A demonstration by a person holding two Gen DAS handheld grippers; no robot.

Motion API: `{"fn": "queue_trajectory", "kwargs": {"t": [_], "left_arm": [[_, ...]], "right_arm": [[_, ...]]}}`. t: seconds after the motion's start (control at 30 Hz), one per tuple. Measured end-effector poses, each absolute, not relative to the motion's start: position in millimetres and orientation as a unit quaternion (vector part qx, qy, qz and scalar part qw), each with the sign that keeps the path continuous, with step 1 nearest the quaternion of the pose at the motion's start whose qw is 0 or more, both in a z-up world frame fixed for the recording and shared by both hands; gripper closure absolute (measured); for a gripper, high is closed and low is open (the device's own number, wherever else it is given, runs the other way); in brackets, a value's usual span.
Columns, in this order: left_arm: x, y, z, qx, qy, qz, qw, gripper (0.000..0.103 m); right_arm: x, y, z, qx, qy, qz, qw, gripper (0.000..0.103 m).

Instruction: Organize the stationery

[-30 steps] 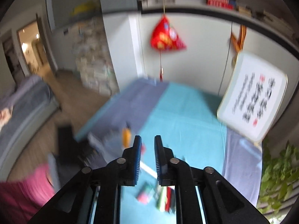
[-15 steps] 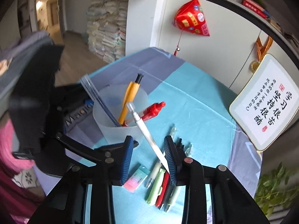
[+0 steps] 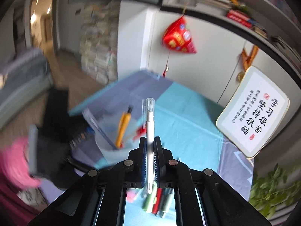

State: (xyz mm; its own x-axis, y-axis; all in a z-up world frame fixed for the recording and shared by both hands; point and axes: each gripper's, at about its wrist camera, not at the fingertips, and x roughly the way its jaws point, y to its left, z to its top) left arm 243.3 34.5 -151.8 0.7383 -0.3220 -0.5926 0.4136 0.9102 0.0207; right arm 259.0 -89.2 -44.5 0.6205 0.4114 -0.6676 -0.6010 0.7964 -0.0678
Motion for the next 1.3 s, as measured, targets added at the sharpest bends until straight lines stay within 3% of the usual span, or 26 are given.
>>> {"fn": "queue_trajectory", "kwargs": {"t": [0.33,1.0,1.2,1.3], "left_arm": [[242.5,34.8,-152.1,0.074,0.304,-0.198,0.929,0.029],[242.8,34.8,-152.0,0.074,0.304,-0.198,0.929,0.029],[242.6,34.4,-150.7,0.075,0.304,-0.198,0.929,0.029],[242.8,34.3,-150.7,0.075,0.304,-0.198,0.929,0.029]], "right_arm": [[263.8,-90.6,8.8,0.001,0.238,0.314,0.919,0.095],[264.8,-81.9,-56.7,-0.032,0.337,0.302,0.891,0.095],[253.0,-109.6,-58.7,-0.013,0.331,0.282,0.901,0.095],[264.6,-128.0,-82.1,-0.02,0.379,0.222,0.898,0.095]]}}
